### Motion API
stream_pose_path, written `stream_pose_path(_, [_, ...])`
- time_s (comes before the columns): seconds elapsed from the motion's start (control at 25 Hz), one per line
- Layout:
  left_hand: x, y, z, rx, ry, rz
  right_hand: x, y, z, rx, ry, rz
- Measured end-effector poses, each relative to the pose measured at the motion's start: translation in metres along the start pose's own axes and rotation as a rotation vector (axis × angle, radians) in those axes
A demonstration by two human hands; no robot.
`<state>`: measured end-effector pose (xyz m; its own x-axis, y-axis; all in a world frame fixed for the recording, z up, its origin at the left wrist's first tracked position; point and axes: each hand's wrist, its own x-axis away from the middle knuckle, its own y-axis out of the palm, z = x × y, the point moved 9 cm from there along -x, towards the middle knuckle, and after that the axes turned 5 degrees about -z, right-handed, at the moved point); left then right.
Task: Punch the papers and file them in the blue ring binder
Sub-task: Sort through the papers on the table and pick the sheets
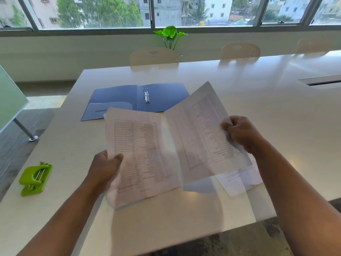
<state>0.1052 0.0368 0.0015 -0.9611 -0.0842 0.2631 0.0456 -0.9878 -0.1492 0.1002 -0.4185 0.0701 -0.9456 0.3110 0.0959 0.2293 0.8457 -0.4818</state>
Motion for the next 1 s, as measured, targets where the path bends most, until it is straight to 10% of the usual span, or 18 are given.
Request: stream_pose_path(1.0, [0.025, 0.041, 0.047, 0.122, 0.188, -0.191, 0.032, 0.146, -0.038, -0.666, 0.045, -0.380])
